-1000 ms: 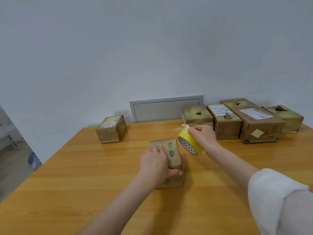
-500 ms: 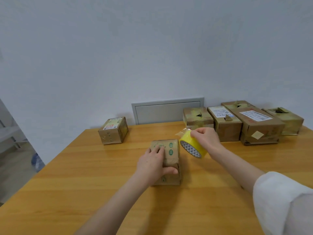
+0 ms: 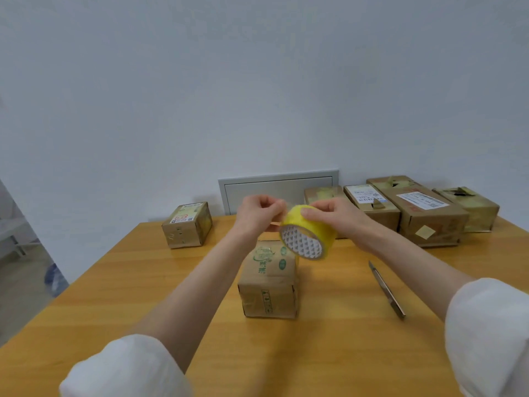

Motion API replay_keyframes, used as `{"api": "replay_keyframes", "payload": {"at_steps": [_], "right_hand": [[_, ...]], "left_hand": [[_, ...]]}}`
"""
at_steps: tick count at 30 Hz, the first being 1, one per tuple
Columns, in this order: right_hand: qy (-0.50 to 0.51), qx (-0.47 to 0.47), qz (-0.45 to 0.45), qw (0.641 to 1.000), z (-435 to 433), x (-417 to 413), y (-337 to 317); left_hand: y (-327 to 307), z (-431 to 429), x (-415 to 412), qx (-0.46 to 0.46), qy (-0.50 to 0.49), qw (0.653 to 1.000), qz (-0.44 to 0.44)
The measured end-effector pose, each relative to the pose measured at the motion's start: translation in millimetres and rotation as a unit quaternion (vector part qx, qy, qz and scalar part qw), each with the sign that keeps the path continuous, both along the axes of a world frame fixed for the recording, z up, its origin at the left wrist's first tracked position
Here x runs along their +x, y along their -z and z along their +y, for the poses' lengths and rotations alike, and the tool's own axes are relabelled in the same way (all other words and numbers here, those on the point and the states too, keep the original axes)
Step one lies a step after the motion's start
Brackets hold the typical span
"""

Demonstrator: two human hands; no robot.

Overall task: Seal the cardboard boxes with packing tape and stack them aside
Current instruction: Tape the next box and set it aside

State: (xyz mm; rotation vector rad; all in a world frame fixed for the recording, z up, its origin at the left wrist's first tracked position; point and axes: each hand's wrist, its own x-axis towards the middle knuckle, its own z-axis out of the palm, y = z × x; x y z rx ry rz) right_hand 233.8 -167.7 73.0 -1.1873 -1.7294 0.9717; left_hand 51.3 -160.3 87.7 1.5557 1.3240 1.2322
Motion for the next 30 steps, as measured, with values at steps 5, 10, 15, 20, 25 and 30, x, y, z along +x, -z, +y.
{"api": "replay_keyframes", "payload": {"at_steps": [5, 10, 15, 20, 25, 30], "right_hand": [[-0.053, -0.015, 0.049, 0.997, 4, 4, -8], [-0.044, 0.029, -0.075, 0.996, 16, 9, -15], [-0.032, 0.021, -0.184, 0.982, 32, 27, -8], [0.021, 0.01, -0.281, 0.96, 45, 38, 16], [0.04, -0.007, -0.3, 0.953, 63, 24, 42], [0.035, -0.053, -0.29, 0.955, 73, 16, 56]], "left_hand": [[0, 3, -24, -0.031, -0.016, 0.999, -0.039], [5, 10, -54, -0.026, -0.044, 0.998, -0.044], [23, 13, -76, -0.044, -0.088, 0.992, -0.073], [49, 18, -90, -0.072, -0.111, 0.99, -0.041], [65, 24, -91, -0.087, -0.143, 0.985, -0.035], [81, 29, -96, -0.117, -0.149, 0.981, -0.035]]}}
